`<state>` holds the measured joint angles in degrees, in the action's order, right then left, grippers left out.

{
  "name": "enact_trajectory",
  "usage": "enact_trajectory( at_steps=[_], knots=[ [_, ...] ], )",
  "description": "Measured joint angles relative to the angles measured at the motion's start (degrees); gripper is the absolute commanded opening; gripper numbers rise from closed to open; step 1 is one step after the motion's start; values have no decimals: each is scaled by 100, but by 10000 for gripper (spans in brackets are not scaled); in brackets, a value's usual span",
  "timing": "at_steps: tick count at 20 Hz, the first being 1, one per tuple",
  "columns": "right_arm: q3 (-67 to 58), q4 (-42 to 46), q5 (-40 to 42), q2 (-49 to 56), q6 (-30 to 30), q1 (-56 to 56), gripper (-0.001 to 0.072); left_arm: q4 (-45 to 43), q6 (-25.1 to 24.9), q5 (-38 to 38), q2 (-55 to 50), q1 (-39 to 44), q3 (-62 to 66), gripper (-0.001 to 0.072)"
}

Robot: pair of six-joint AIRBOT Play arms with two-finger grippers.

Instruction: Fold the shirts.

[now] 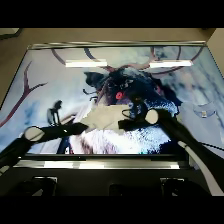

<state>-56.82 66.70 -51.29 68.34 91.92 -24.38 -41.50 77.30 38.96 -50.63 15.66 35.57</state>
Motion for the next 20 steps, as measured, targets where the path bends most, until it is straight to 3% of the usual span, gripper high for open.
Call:
enact_trajectory(
  at_steps=[5, 11, 15, 20],
  knots=[
    [-1738, 1349, 402, -1467, 142, 815, 52, -225, 59, 4, 1213, -1825, 1849, 29],
    [-2929, 1268, 328, -2343, 354, 1123, 52, -330, 221, -76, 1698, -2962, 3950, 29],
    [-3088, 1220, -623, -2529, 393, 1165, 52, -1008, 345, -92, 1759, -3106, 4592, 30],
    [-2929, 1045, -2962, -2352, 616, 1178, 52, -2234, 686, 608, 1729, -3152, 4638, 32]
  ],
)
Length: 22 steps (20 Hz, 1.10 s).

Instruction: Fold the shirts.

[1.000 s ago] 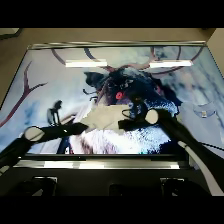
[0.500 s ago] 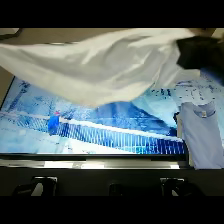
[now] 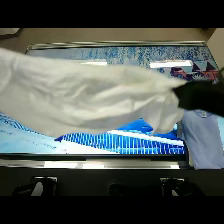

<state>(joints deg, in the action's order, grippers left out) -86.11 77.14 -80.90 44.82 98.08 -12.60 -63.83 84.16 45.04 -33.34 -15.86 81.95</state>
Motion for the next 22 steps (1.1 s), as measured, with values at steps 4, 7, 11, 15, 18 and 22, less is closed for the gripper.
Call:
enact_trajectory(
  at_steps=[4, 7, 11, 15, 18, 22],
  knots=[
    [1270, -673, -780, 291, 96, 0, 52, -575, -44, 328, -343, -9, -704, 32],
    [2291, -1346, 68, 813, 92, -2, 52, -734, -125, 326, -1106, 2, -1143, 32],
    [2826, -2203, 1904, 2094, -59, 0, 53, -614, -166, -57, -2481, 87, -1329, 33],
    [2970, -3362, 3248, 3220, -205, 2, 488, -120, -179, -284, -3670, 284, -1384, 266],
    [2916, -3901, 3353, 3506, -691, 201, 695, 103, -168, -20, -4131, 400, -1351, 717],
    [2457, -3526, 2028, 3178, -1244, 1307, 667, -184, -179, 1449, -4262, 59, -892, 529]
  ],
)
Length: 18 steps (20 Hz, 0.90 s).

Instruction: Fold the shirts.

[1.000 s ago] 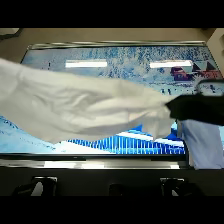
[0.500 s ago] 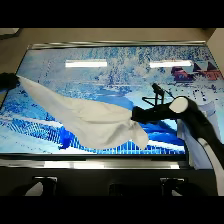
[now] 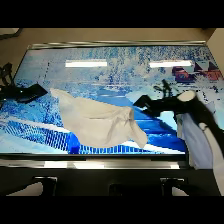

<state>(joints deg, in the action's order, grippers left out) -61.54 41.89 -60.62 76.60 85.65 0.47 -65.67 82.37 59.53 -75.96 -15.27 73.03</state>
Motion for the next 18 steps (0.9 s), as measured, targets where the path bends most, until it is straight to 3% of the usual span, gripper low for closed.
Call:
enact_trajectory(
  at_steps=[3, 4, 7, 12, 16, 18],
  knots=[
    [-48, 988, -1132, -413, 13, 935, 666, -57, 28, 1182, 173, -214, -219, 571],
    [57, 1290, -1449, -522, 48, 1113, 667, 76, 63, 1425, 293, -199, -518, 695],
    [595, 1711, -1943, -695, 133, 1390, 667, 592, 72, 1720, 728, 133, -1797, 720],
    [1458, 1554, -2026, -787, 15, 1526, 677, 1563, 26, 1045, 1169, 1165, -3718, 720],
    [1788, 1464, -1965, -800, -151, 1550, 677, 2133, 125, 133, 1202, 1912, -4398, 707],
    [1963, 1421, -1867, -800, -197, 1528, 677, 2433, 227, -229, 1128, 2199, -4520, 622]
  ],
)
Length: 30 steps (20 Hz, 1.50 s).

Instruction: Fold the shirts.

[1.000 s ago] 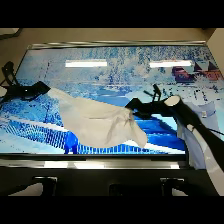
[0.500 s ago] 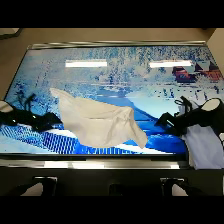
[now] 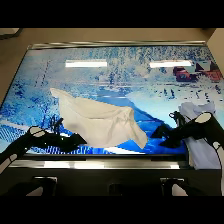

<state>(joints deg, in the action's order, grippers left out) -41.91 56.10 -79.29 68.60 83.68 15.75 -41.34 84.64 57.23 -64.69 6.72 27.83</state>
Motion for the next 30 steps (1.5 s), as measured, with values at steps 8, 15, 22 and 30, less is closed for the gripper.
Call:
enact_trajectory(
  at_steps=[8, 15, 22, 30],
  knots=[
    [476, -227, 811, 0, -26, -1108, 705, 490, 323, -1600, -297, 798, -136, 33],
    [879, -846, 1886, 2, 229, -1797, 51, 400, 173, -1821, -289, 887, 52, 32],
    [-378, -50, 2393, -898, 393, -1891, 50, -238, -660, -1652, 1016, 278, 1661, 31],
    [-4341, 3818, 3058, -2417, 1952, -1895, 50, -1196, 299, -1628, 2461, -2345, 5993, 31]
  ],
)
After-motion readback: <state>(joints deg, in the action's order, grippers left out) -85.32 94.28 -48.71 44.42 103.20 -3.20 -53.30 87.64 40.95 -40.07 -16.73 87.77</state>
